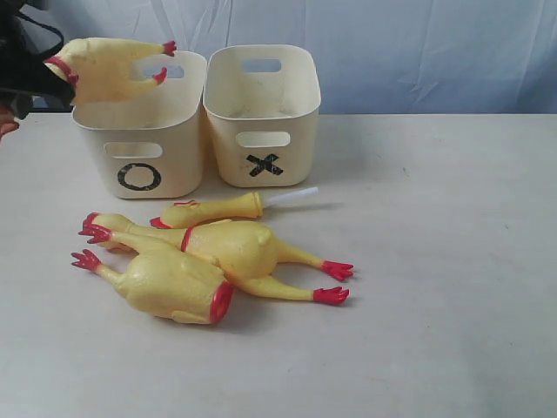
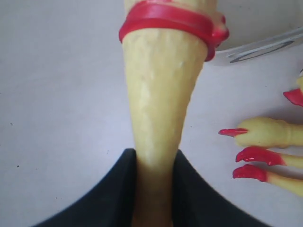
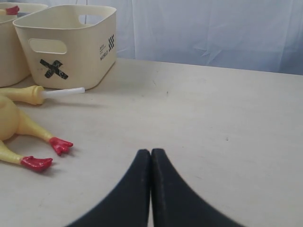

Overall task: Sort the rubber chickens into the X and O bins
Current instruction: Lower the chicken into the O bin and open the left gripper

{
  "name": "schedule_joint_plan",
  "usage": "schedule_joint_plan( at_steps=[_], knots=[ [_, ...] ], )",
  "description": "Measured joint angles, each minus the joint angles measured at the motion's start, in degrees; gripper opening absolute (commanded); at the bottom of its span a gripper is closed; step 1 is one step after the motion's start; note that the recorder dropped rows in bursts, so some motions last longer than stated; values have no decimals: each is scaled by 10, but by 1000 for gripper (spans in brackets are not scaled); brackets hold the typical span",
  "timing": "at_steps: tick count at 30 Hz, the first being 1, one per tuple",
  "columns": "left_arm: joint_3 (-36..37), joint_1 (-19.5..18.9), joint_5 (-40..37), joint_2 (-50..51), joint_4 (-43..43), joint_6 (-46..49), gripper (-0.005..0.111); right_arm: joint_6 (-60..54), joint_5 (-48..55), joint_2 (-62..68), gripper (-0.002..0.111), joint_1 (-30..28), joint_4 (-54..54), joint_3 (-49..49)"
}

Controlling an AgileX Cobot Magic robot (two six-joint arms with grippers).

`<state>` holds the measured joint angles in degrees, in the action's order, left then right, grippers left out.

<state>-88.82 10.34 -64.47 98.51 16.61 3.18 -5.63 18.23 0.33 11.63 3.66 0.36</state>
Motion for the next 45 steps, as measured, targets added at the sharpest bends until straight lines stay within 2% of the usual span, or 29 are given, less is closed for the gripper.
schedule_joint_plan(
  at_steps=[5,9,16,20,33,45],
  knots=[
    [-56,0,-11,43,-55,18,0,0,0,0,0,0,0,0],
    [-85,0,-26,74,-63,20,0,0,0,0,0,0,0,0],
    [-86,0,-39,109,-68,21,22,0,0,0,0,0,0,0],
    [-86,0,-39,112,-68,21,27,0,0,0,0,0,0,0],
    [-87,0,-20,114,-90,21,28,0,0,0,0,0,0,0],
    [-140,0,-9,114,-99,36,29,0,0,0,0,0,0,0]
  ],
)
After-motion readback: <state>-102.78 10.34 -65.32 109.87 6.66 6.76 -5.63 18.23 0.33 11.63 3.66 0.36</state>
